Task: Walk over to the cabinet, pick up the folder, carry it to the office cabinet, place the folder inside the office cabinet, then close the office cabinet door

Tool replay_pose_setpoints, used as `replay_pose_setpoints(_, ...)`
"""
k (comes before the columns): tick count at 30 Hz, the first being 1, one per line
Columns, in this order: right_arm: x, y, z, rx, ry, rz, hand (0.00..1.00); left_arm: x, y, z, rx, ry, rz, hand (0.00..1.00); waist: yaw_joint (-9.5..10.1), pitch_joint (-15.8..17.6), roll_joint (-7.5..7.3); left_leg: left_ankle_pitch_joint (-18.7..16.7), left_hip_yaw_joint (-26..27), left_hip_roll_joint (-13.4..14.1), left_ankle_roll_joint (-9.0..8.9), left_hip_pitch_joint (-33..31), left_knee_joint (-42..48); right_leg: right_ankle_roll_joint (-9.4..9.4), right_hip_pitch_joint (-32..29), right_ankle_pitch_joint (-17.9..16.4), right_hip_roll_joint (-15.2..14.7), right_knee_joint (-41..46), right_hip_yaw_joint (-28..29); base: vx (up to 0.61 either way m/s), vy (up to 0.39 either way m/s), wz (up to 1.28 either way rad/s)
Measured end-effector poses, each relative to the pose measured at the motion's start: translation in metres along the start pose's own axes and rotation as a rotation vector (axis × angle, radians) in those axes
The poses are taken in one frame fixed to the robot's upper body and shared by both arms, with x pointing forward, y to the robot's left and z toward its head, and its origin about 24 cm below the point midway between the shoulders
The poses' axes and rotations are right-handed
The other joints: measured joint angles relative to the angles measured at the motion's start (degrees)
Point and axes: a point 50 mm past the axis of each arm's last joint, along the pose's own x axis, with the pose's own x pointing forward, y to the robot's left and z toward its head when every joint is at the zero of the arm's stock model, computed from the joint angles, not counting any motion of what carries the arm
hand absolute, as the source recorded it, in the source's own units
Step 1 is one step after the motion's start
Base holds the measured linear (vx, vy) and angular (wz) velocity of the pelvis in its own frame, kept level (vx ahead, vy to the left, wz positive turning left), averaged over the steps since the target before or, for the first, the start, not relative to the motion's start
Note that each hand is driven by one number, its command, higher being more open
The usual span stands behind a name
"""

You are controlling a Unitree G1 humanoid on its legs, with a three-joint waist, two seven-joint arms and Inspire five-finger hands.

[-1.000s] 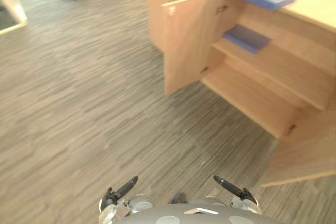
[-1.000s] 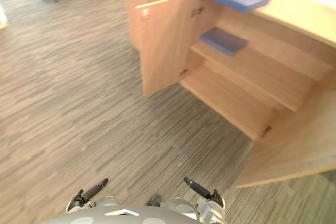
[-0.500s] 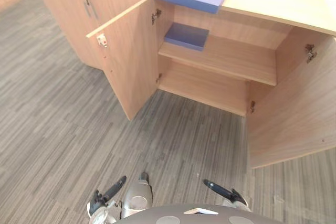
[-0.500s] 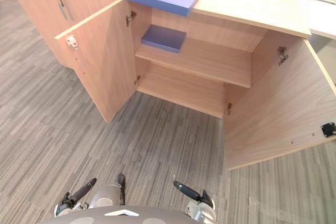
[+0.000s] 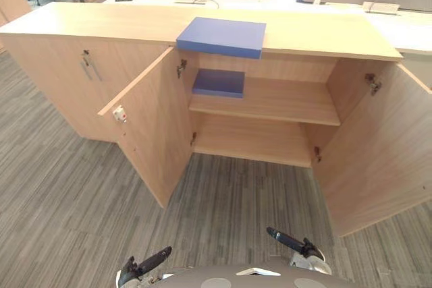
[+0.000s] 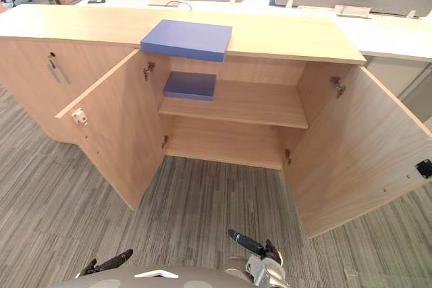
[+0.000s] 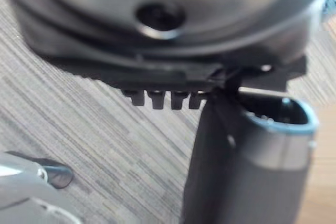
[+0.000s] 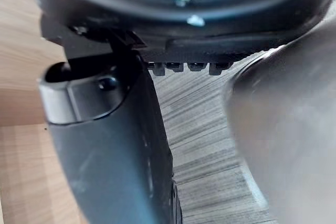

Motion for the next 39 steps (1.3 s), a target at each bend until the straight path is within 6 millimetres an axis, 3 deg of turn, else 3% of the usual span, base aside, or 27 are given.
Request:
replay_pose_setpoints(3, 0.0, 0.0, 0.005, 0.008, -0.02, -0.008, 1.0, 0.001, -0.006, 0.004, -0.005, -0.01, -0.015, 1.0, -0.86, 0.83, 0.39, -0.38, -0.95, 1.54, -1.05, 1.57, -0.01, 0.52, -1.79, 0.08, 3.74, -11.66, -0.06, 0.16, -0.114, 0.31)
replay_pose_setpoints(4, -0.001, -0.001, 0.003, 0.007, -0.021, -0.009, 1.0, 0.001, -0.008, 0.005, -0.01, -0.014, -0.018, 1.0, -0.89, 0.92, 0.34, -1.21, -2.01, 2.31, -2.78, 2.01, 0.03, 2.14, -1.47, 1.85, 5.12, -20.03, 0.99, 0.29, -0.26, 0.46)
replay_pose_setpoints(5, -0.002, -0.001, -0.003, 0.012, -0.007, -0.009, 1.0, 0.002, -0.006, 0.009, -0.018, -0.029, -0.015, 1.0, -0.63, 1.28, -0.91, -2.27, -3.04, 2.09, -4.5, 3.16, 0.03, 2.56, -1.19, 7.94, 5.01, -25.72, 2.02, 0.32, -0.293, 0.44)
replay_pose_setpoints(6, -0.002, 0.0, -0.003, 0.016, -0.005, -0.007, 1.0, 0.002, -0.008, 0.01, -0.026, -0.03, -0.016, 1.0, -0.61, 1.25, -1.38, -2.71, -3.56, 2.6, -5.17, 3.96, 0.04, 2.06, -0.33, 8.59, 5.42, -25.26, 1.6, 0.31, -0.266, 0.23)
replay_pose_setpoints(7, -0.001, -0.004, 0.0, -0.024, -0.018, -0.01, 1.0, -0.001, -0.015, 0.001, -0.053, 0.001, -0.026, 1.0, -0.55, 0.92, 0.79, -3.16, -3.63, 4.78, -6.03, 4.27, -0.18, 1.28, -0.1, 7.13, 7.33, -24.88, 0.22, 0.3, -0.244, 0.1)
replay_pose_setpoints(8, -0.001, -0.003, 0.004, -0.022, -0.032, -0.006, 1.0, -0.002, -0.018, -0.001, -0.062, 0.008, -0.034, 1.0, -0.55, 1.03, 1.67, -3.09, -3.7, 5.53, -6.39, 4.4, -0.72, 0.83, -0.26, 6.16, 8.06, -24.53, -0.29, 0.33, -0.261, 0.1)
replay_pose_setpoints(13, -0.001, -0.001, 0.004, -0.027, -0.029, 0.003, 1.0, -0.002, -0.024, 0.002, -0.062, -0.002, -0.065, 1.0, -0.63, 0.94, 2.04, -0.52, -5.64, 9.24, -7.86, 5.55, -0.96, -0.74, 2.89, 2.72, 10.97, -25.9, -3.71, 0.23, -0.204, 0.23)
replay_pose_setpoints(16, -0.002, -0.001, -0.004, -0.043, 0.0, 0.011, 1.0, 0.0, -0.02, 0.009, -0.089, -0.023, -0.067, 1.0, -0.57, 0.63, 0.78, -1.6, -8.69, 12.46, -9.53, -2.21, 17.14, -0.98, 8.63, 2.74, 12.89, -31.85, -5.86, 0.2, -0.152, 0.35)
replay_pose_setpoints(18, -0.002, -0.004, -0.006, -0.045, 0.009, 0.004, 1.0, 0.001, -0.024, 0.017, -0.101, -0.046, -0.079, 1.0, 0.15, 0.79, 1.48, -1.91, -7.98, 17.1, -9.26, -10.77, 37.34, -2.2, 13.49, 3.22, 15.3, -35.92, -6.7, 0.21, -0.07, 0.1)
replay_pose_setpoints(19, -0.002, -0.005, -0.007, -0.045, 0.014, 0.001, 1.0, 0.001, -0.025, 0.018, -0.103, -0.047, -0.083, 1.0, 0.49, 0.82, 1.49, -2.24, -6.76, 17.86, -9.14, -12.05, 40.06, -2.31, 14.8, 3.28, 15.59, -36.75, -6.66, 0.25, -0.016, -0.08)
replay_pose_setpoints(20, -0.002, -0.006, -0.011, -0.046, 0.033, -0.004, 1.0, 0.002, -0.024, 0.021, -0.096, -0.057, -0.088, 1.0, 0.94, 0.93, 0.98, -4.1, -4.71, 17.74, -8.32, -13.93, 41.97, -2.36, 17.33, 3.36, 15.5, -38.6, -5.99, 0.26, 0.04, -0.17)
replay_pose_setpoints(22, -0.001, -0.004, -0.013, -0.049, 0.052, -0.001, 1.0, 0.003, -0.024, 0.028, -0.066, -0.084, -0.108, 1.0, 1.02, 1.21, -0.17, -6.62, -2.25, 14.73, -7.07, -16.47, 38.31, -2.09, 19.57, 3.51, 13.54, -40.18, -4.96, 0.28, 0.141, -0.35)
replay_pose_setpoints(23, 0.0, -0.001, -0.012, -0.052, 0.056, 0.005, 1.0, 0.003, -0.026, 0.033, -0.048, -0.101, -0.126, 1.0, 1.34, 1.29, -0.61, -7.03, -2.21, 12.11, -6.95, -18.05, 32.11, -1.38, 19.72, 3.52, 11.82, -40.53, -3.28, 0.27, 0.241, -0.67)
replay_pose_setpoints(25, 0.0, -0.002, -0.011, -0.05, 0.058, 0.005, 1.0, 0.002, -0.031, 0.036, -0.024, -0.117, -0.152, 1.0, 1.59, 1.44, -0.28, -3.58, -4.58, 9.15, -7.02, -19.68, 19.89, 1.23, 20.54, 3.51, 9.83, -41.21, -0.84, 0.25, 0.255, -0.68)
replay_pose_setpoints(26, 0.0, -0.003, -0.011, -0.065, 0.06, 0.005, 1.0, 0.002, -0.033, 0.036, -0.036, -0.11, -0.175, 1.0, 2.15, 1.4, -0.04, 1.91, -4.66, 7.26, -5.87, -18.07, 16.15, 3.22, 20.77, 3.21, 8.72, -41.39, 0.95, 0.2, 0.219, -0.4)
replay_pose_setpoints(27, 0.0, -0.001, -0.012, -0.075, 0.068, 0.013, 1.0, 0.002, -0.034, 0.038, -0.039, -0.114, -0.184, 1.0, 1.98, 1.12, -0.74, 2.23, -4.25, 5.98, -5.36, -17.09, 14.37, 3.3, 20.91, 3.5, 7.75, -42.31, 1.2, 0.22, 0.257, -0.24)
replay_pose_setpoints(29, -0.002, 0.008, -0.017, -0.113, 0.082, 0.065, 1.0, 0.001, -0.044, 0.053, -0.017, -0.155, -0.295, 1.0, 1.61, 0.64, -3.49, 3.43, -3.4, 2.11, -3.65, -16.11, 10.47, 3.87, 21.09, 4.43, 4.73, -44.61, 1.63, 0.21, 0.213, 0.11)
replay_pose_setpoints(31, -0.002, 0.014, -0.018, -0.137, 0.086, 0.094, 1.0, -0.003, -0.052, 0.06, -0.001, -0.178, -0.364, 1.0, 1.22, 0.54, -3.8, 4.21, -3.37, 0.71, -2.5, -14.43, 7.55, 4.43, 21.49, 5.83, 3.82, -45.0, 1.88, 0.19, 0.141, 0.08)
replay_pose_setpoints(33, -0.002, 0.016, -0.016, -0.155, 0.075, 0.116, 1.0, -0.012, -0.06, 0.062, -0.023, -0.211, -0.448, 1.0, 0.97, 0.21, -3.21, 5.15, -3.17, 0.32, -1.95, -12.27, 4.17, 4.32, 21.64, 7.07, 3.79, -44.84, 2.32, 0.14, 0.088, -0.03)
replay_pose_setpoints(37, -0.002, 0.017, -0.013, -0.251, 0.054, 0.133, 1.0, -0.047, -0.081, 0.083, -0.091, -0.363, -0.641, 1.0, 0.87, -0.38, -2.47, 6.03, -3.21, 0.21, -1.99, -11.32, 1.19, 4.17, 21.3, 7.58, 3.97, -45.2, 2.36, 0.07, -0.003, -0.02)
replay_pose_setpoints(39, -0.002, 0.013, -0.011, -0.285, 0.044, 0.129, 1.0, -0.072, -0.096, 0.096, -0.108, -0.451, -0.755, 1.0, 0.69, -1.06, -1.36, 6.79, -3.26, 0.26, -2.12, -11.33, -0.27, 4.17, 20.87, 7.72, 4.2, -45.8, 2.37, 0.01, -0.045, -0.02)
